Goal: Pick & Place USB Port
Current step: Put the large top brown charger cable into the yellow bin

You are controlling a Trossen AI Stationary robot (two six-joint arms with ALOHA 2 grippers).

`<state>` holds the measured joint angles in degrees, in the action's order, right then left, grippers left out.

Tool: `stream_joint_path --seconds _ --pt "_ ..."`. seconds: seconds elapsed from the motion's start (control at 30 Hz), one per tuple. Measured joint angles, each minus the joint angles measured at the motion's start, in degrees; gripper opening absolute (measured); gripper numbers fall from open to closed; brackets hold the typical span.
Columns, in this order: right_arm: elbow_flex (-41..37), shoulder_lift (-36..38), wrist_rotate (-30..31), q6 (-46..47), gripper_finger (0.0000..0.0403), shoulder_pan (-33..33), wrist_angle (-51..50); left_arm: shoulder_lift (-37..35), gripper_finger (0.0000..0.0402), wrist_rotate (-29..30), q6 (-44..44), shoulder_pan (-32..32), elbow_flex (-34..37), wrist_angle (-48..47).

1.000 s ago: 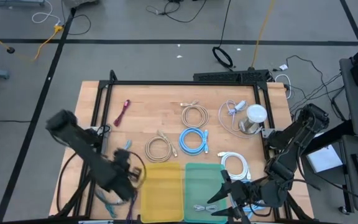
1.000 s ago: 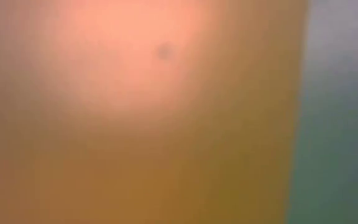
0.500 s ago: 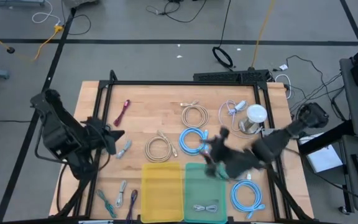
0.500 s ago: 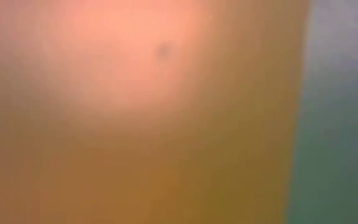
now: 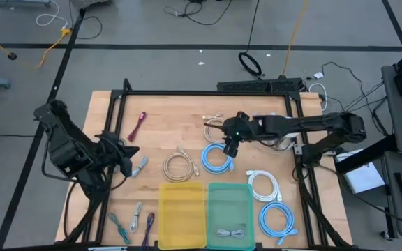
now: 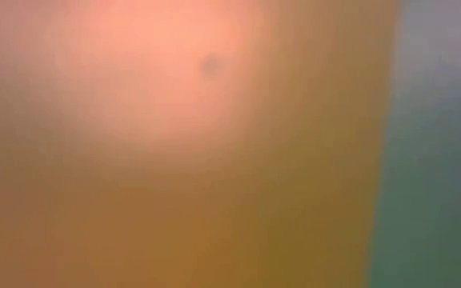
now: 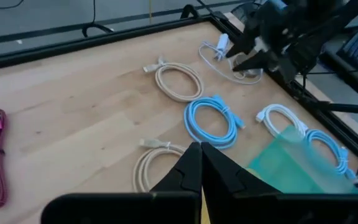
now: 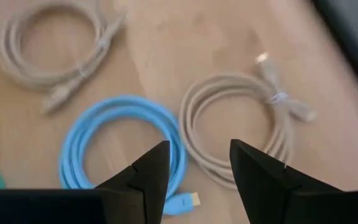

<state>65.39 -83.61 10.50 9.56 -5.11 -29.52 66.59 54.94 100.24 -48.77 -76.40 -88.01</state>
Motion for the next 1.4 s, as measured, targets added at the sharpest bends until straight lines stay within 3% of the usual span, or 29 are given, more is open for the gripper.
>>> stream_joint_path --seconds 0.17,0.27,0.53,0.63,0.73,1.0,1.4 --pt "-7.19 0.01 -7.91 -8.70 0.0160 -2.56 4.04 0.00 0.0009 -0.44 -0.06 0.00 0.00 -0.45" --pt "-9.20 -0.01 -9.15 -15.09 0.0160 -1.26 4.03 0.02 0.0009 -0.64 0.41 0.00 0.00 -0.44" --pt "-9.40 -1.09 0.67 -27.28 0.0160 2.72 2.85 0.02 0.0010 0.07 0.94 0.00 0.02 -0.44" --pt "-7.42 -4.60 2.56 -22.96 0.0160 0.90 -1.05 0.02 0.0010 0.44 1.04 0.00 0.02 -0.43" --pt "-3.65 -10.27 0.70 -20.77 0.0160 -1.27 -2.77 0.02 0.0010 0.54 1.61 0.00 0.02 -0.39" --pt "9.70 -20.97 0.24 -29.79 0.0160 -1.42 -5.84 0.02 0.0010 -0.06 2.20 -0.06 0.02 1.77" --pt "11.87 -22.20 1.77 -32.56 0.0160 -3.67 -14.73 0.15 0.0010 0.46 2.26 -1.60 0.02 3.07"
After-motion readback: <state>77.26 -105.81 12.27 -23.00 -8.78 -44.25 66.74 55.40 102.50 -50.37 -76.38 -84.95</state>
